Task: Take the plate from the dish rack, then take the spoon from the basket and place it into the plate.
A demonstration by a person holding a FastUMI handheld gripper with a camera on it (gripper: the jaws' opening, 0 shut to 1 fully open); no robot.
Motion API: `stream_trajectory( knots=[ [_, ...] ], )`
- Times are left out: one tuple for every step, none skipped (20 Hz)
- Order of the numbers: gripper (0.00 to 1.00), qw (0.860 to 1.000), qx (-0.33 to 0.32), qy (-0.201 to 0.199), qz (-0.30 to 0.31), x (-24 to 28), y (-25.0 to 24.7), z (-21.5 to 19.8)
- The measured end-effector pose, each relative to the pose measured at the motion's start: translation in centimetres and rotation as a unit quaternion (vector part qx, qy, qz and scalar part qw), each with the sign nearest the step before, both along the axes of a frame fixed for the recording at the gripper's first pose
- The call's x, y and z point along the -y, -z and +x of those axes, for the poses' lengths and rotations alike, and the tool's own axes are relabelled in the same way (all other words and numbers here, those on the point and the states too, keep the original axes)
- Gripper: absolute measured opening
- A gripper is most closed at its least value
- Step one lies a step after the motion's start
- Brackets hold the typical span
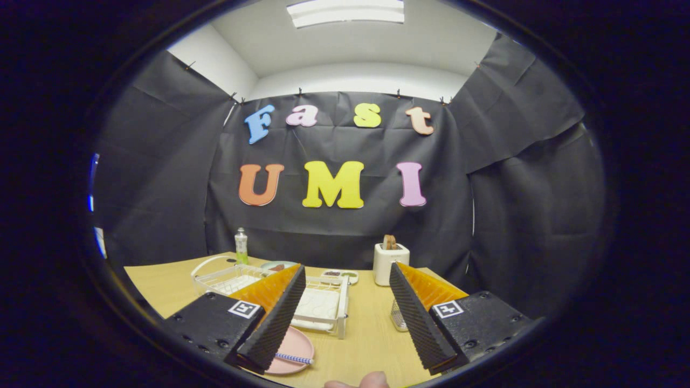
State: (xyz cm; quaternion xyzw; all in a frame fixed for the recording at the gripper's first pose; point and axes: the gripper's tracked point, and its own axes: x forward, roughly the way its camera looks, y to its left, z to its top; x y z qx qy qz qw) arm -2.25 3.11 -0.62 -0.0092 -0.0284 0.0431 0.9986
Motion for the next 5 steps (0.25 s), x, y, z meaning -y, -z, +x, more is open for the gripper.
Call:
stream_trajectory(
  knots=[
    [1.00,1.000,-0.002,0.001,0.001,0.03,0.07,0.09],
    [1.00,1.000,-0.005,0.000,0.003,-0.02,0.17,0.18],
    [1.00,1.000,-0.007,0.000,0.005,-0.06,0.24,0.24],
    [1.00,1.000,-0.010,0.001,0.008,0.02,0.32,0.32],
    [1.00,1.000,-0.016,0.006,0.011,0.31,0.54,0.50]
  ],
)
